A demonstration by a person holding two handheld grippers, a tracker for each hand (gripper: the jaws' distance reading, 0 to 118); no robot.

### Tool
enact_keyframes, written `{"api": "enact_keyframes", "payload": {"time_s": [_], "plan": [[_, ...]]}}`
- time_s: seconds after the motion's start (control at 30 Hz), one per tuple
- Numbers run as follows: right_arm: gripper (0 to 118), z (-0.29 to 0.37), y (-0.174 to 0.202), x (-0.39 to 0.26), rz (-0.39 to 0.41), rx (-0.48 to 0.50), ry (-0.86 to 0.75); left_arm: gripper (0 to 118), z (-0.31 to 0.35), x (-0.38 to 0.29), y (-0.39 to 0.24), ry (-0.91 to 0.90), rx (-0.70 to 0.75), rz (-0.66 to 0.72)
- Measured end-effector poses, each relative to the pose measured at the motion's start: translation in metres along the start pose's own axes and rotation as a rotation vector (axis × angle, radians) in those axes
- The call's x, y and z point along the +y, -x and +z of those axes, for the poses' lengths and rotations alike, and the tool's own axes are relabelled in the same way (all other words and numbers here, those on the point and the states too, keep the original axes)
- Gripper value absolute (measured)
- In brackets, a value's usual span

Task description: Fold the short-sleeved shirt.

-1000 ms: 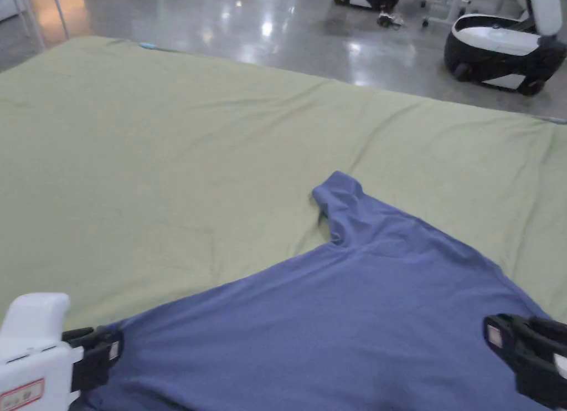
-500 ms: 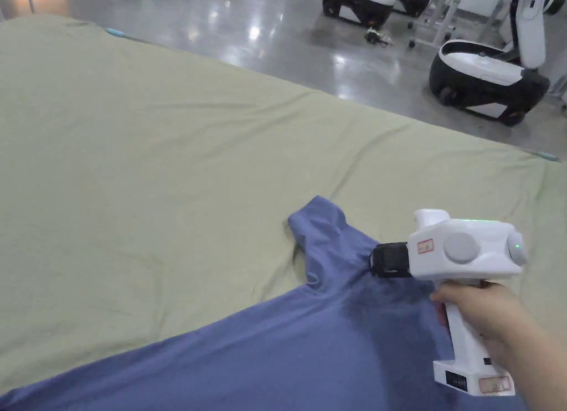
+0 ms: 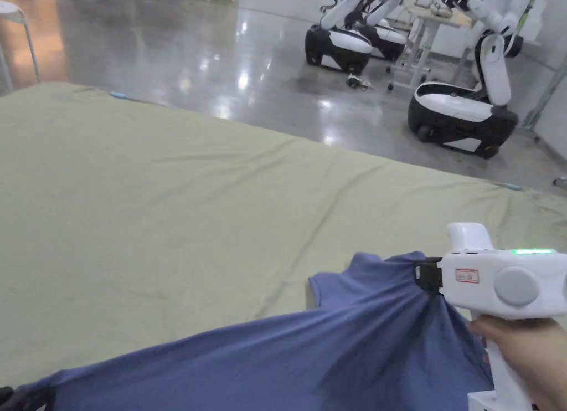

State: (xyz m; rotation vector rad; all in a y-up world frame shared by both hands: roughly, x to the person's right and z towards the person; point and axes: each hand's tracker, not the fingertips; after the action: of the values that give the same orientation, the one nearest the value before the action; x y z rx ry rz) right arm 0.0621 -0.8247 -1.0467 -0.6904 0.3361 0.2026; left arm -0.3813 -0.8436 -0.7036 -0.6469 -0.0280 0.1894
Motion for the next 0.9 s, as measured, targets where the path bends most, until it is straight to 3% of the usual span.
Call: {"api": "enact_keyframes", "payload": {"time_s": [0.1,0.37,0.5,0.63,0.9], "plan": [[4,0.079,-0.016,0.024,0.010,-0.060,-0.141,1,0.019,0.026,0.005,-0.074,-0.069,0.034],[4,0.288,-0.047,0.078,-0.008,-0.182,-0.405,1,0.093,0.141,-0.026,-0.316,-0.087,-0.071],[4,0.360,-0.057,0.103,-0.077,-0.179,-0.504,1,0.124,0.205,-0.040,-0.423,-0.044,-0.124],[4,0.404,-0.051,0.124,-0.070,-0.216,-0.604,1,0.151,0.258,-0.056,-0.509,0.049,-0.223],[4,0.394,-0.043,0.188,-0.106,-0.254,-0.690,1,0.141,0.360,-0.065,-0.589,0.143,-0.208]]}}
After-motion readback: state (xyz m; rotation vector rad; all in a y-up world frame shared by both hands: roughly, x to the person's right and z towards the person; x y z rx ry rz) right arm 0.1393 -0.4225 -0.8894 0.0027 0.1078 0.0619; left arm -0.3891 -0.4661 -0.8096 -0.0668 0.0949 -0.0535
